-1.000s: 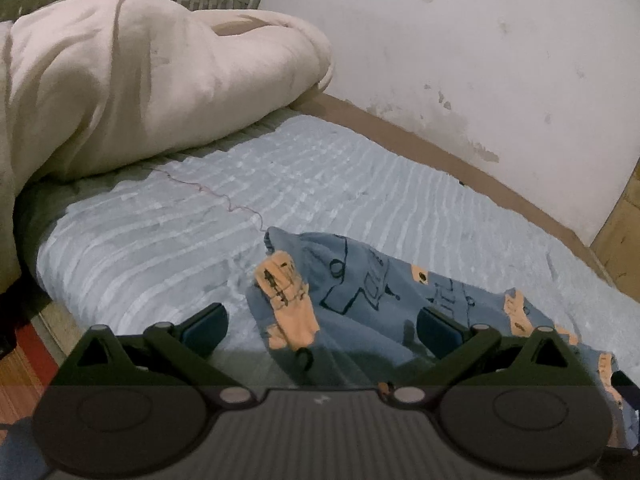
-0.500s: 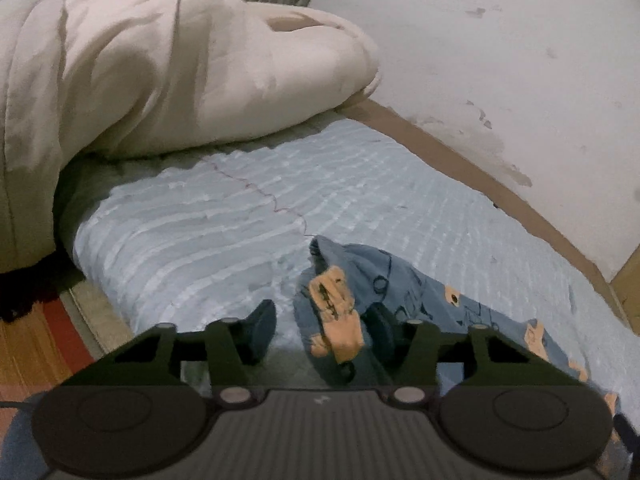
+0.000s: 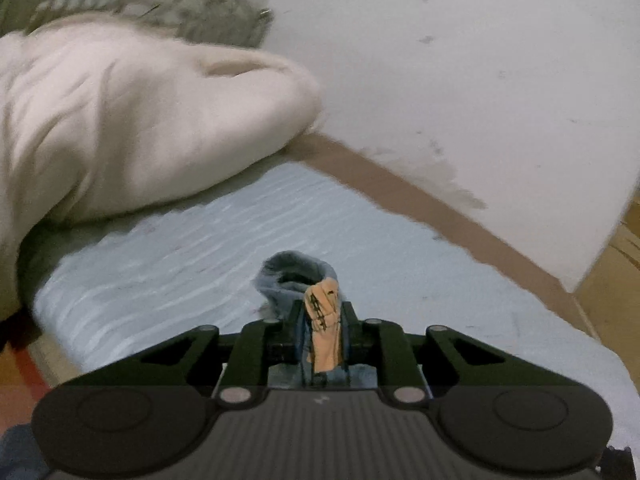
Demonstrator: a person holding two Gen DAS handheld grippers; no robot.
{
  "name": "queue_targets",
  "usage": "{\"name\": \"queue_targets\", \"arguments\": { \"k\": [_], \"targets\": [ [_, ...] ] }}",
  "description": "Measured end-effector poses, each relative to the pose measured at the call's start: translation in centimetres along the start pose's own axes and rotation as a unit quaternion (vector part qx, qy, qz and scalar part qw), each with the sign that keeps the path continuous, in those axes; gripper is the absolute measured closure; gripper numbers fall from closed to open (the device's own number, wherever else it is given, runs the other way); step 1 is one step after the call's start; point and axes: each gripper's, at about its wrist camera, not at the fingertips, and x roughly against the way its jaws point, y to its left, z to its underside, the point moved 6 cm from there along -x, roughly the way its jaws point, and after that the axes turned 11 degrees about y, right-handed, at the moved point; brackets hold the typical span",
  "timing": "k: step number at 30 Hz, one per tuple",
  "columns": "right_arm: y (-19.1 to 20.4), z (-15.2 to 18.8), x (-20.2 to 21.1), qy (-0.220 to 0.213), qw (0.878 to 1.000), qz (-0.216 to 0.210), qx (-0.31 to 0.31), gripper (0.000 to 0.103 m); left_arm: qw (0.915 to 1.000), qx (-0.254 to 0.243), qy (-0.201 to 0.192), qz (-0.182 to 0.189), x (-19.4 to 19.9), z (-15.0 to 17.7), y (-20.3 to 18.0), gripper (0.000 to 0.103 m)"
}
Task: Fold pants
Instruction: 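Lift the cuff with the left tool and fold it over the pants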
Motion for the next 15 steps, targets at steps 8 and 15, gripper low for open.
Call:
{"name": "queue_targets", "arguments": {
  "k": [8, 15],
  "targets": [
    [-4.3, 0.3, 2.5, 0.001, 0.999, 0.041, -0.029, 0.001, 0.9926, -0.097, -0.020, 0.071, 1.9, 0.2, -9.2, 0.085],
    [-8.2, 2.4, 5.7, 0.013, 0.995, 0.088, -0.047, 0.001, 0.9772, -0.169, 0.000, 0.129, 1.6, 2.8, -17.5, 0.085]
  ]
}}
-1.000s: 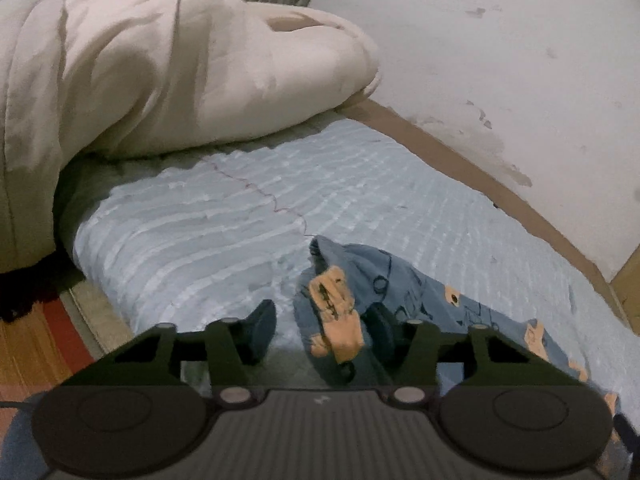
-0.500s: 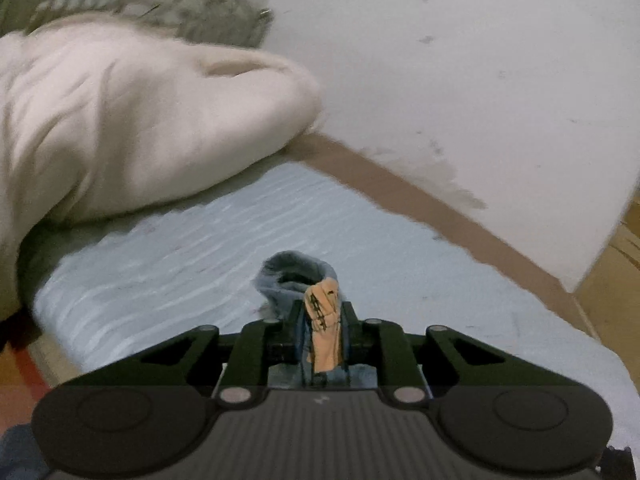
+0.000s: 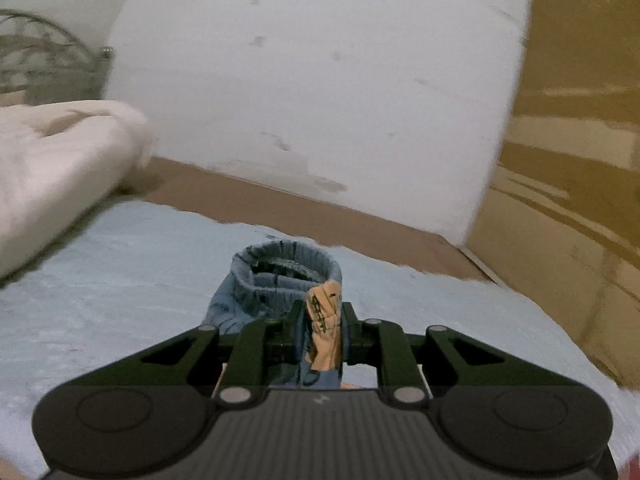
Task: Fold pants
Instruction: 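Lift the cuff with the left tool and fold it over the pants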
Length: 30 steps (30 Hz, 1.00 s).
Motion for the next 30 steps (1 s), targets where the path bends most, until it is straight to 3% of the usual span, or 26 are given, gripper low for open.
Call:
{"name": "queue_targets", "arguments": {
  "k": [9, 17, 19, 21, 26, 30],
  "targets": [
    [-5.6, 3.8, 1.5, 0.057, 0.995, 0.057, -0.066, 0.001, 0.9912, -0.101, 0.079, 0.031, -4.7, 4.8, -8.8, 0.085],
    [-8.2, 6.1, 1.2, 0.079, 0.988, 0.077, -0.106, 0.001, 0.9851, -0.111, 0.128, 0.030, -6.9, 7.5, -9.5, 0.076],
    [-8.0, 6.3, 0.8, 0.081, 0.988, 0.075, -0.109, 0.001, 0.9842, -0.110, 0.135, 0.034, -7.2, 7.8, -9.4, 0.064],
    [-7.9, 6.5, 0.6, 0.084, 0.988, 0.073, -0.110, 0.001, 0.9838, -0.110, 0.135, 0.044, -6.7, 8.2, -9.9, 0.043],
    [-7.7, 6.6, 0.3, 0.090, 0.987, 0.070, -0.111, 0.001, 0.9862, -0.103, 0.120, 0.049, -4.8, 7.7, -9.2, 0.024],
    [-7.6, 6.5, 0.4, 0.086, 0.988, 0.063, -0.111, 0.001, 0.9942, -0.078, 0.074, 0.010, -2.8, 5.4, -7.1, 0.004]
  ]
}}
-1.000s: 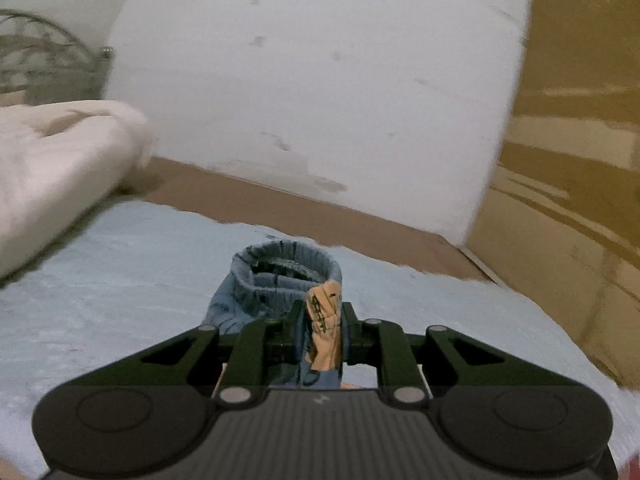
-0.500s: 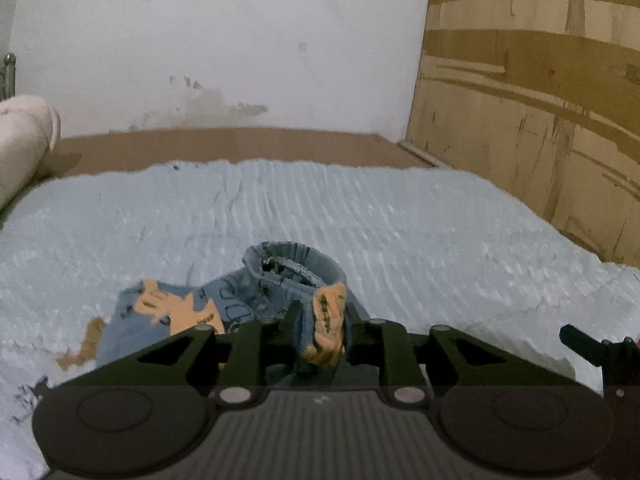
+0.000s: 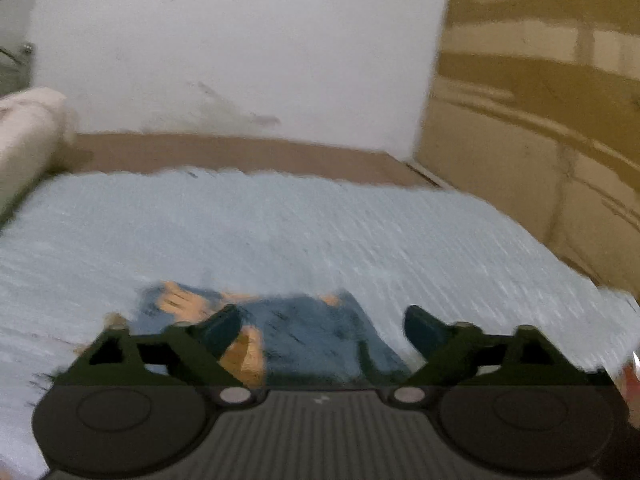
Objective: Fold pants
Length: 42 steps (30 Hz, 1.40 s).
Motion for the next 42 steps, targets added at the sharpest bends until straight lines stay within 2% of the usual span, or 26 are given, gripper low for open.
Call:
{"name": "queue_targets", "arguments": {
  "k": [3, 7, 11, 15, 18, 22, 26, 29, 31, 33, 34, 37, 41, 42],
  "targets": [
    [0.5, 0.0, 0.1, -0.001, 1.000, -0.012, 0.003, 0.001, 0.9989, 0.023, -0.022, -0.035, 1.2, -1.1, 2.2, 0.001],
    [1.1, -0.2, 0.4, -0.006, 0.999, -0.036, 0.003, 0.001, 0.9962, 0.040, -0.027, -0.073, 2.2, -1.7, 5.4, 0.001],
    [1.7, -1.2, 0.6, -0.008, 0.996, -0.093, -0.004, 0.001, 0.9947, 0.037, -0.023, -0.094, 3.0, -0.6, 7.8, 0.001],
    [2.1, -3.0, -0.2, 0.004, 0.984, -0.180, -0.011, 0.001, 0.9962, 0.022, -0.002, -0.084, 2.8, 1.8, 8.1, 0.001],
    [1.9, -4.4, -2.1, 0.042, 0.969, -0.240, -0.043, 0.001, 0.9975, 0.011, 0.010, -0.069, 2.3, 3.5, 7.3, 0.001],
    [2.1, -5.7, -4.2, 0.076, 0.952, -0.287, -0.073, 0.001, 0.9985, -0.028, 0.022, -0.042, 1.0, 4.9, 4.9, 0.001],
    [2.8, -7.0, -5.4, 0.086, 0.941, -0.319, -0.076, 0.001, 0.9950, -0.091, 0.034, -0.023, 0.0, 5.8, 1.7, 0.001],
    [3.5, -8.2, -5.7, 0.087, 0.936, -0.334, -0.070, 0.007, 0.9915, -0.126, 0.030, -0.016, -0.4, 5.9, 0.0, 0.001],
    [4.0, -8.8, -5.7, 0.083, 0.934, -0.342, -0.057, 0.014, 0.9891, -0.144, 0.028, -0.014, -0.8, 5.7, -1.0, 0.007],
    [4.6, -9.3, -5.9, 0.084, 0.931, -0.351, -0.047, 0.025, 0.9873, -0.155, 0.036, -0.009, -1.1, 5.9, -1.9, 0.021],
    [4.8, -9.3, -6.0, 0.086, 0.931, -0.353, -0.043, 0.027, 0.9866, -0.158, 0.042, -0.004, -1.3, 6.0, -2.1, 0.024],
    [5.2, -9.3, -6.4, 0.094, 0.930, -0.353, -0.036, 0.044, 0.9850, -0.165, 0.052, 0.005, -1.7, 6.2, -2.7, 0.034],
    [5.6, -8.8, -6.9, 0.107, 0.927, -0.357, -0.035, 0.061, 0.9837, -0.165, 0.072, 0.003, -2.6, 6.4, -2.6, 0.054],
    [5.6, -8.6, -7.0, 0.109, 0.927, -0.356, -0.036, 0.064, 0.9839, -0.161, 0.077, 0.005, -2.8, 6.4, -2.6, 0.062]
  ]
}}
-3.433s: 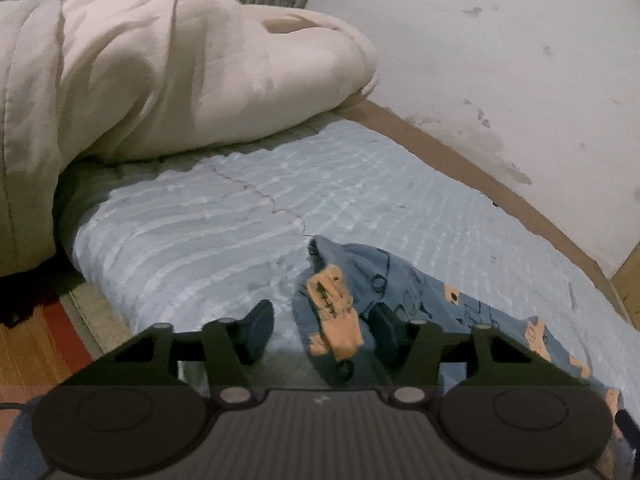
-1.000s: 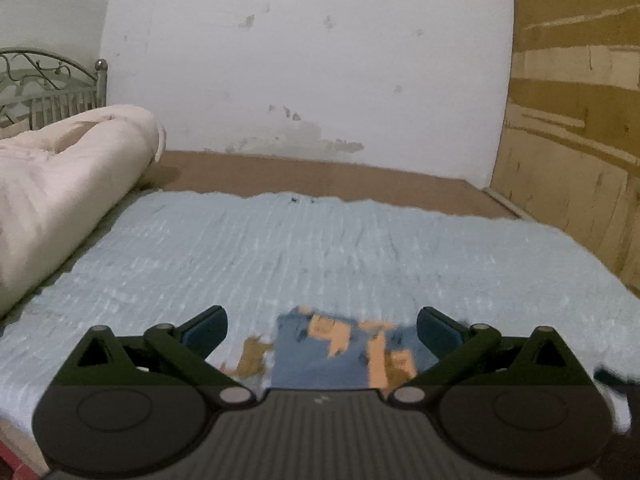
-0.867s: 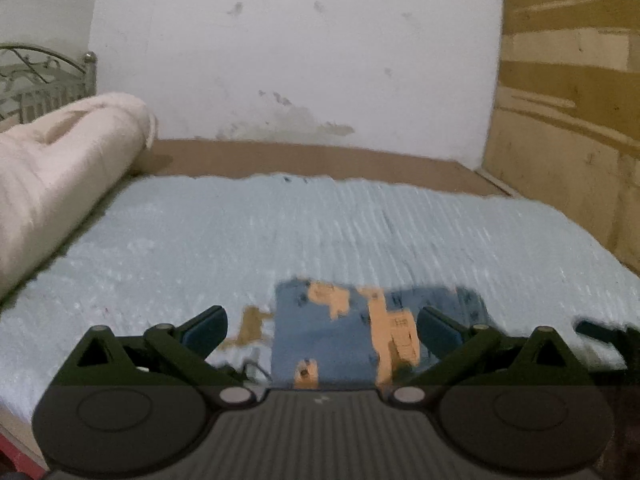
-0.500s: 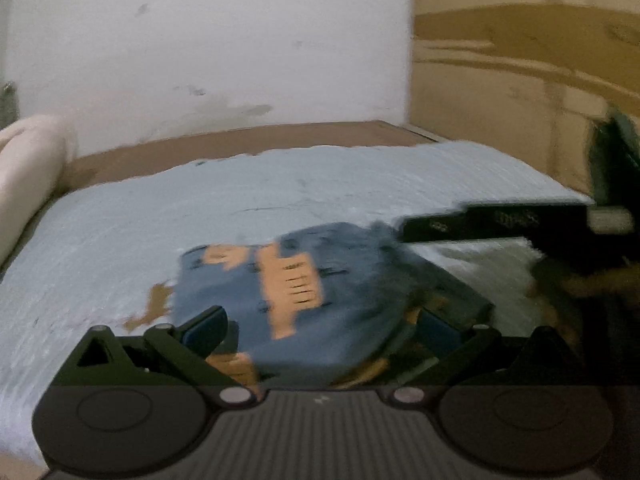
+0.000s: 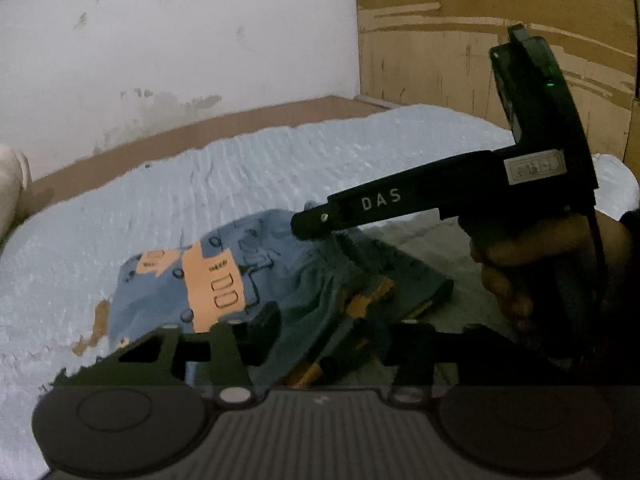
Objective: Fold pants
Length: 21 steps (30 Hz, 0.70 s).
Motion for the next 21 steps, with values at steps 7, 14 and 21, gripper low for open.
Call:
{"name": "queue_targets", "arguments": {
  "k": [7, 14, 21],
  "targets": [
    [-0.3, 0.5, 0.4, -0.011, 1.000, -0.002, -0.019, 0.091, 0.9985, 0.034, 0.019, 0.038, -0.1, -0.1, 0.4, 0.101],
    [0.5, -0.1, 2.6, -0.043, 0.999, 0.010, -0.020, 0.094, 0.9969, 0.047, 0.005, 0.062, 1.6, -0.8, 0.6, 0.103],
    [-0.1, 0.4, 4.0, -0.042, 0.998, 0.044, -0.017, 0.094, 0.9964, 0.042, 0.012, 0.073, 1.0, -0.6, -0.1, 0.102]
  ]
}}
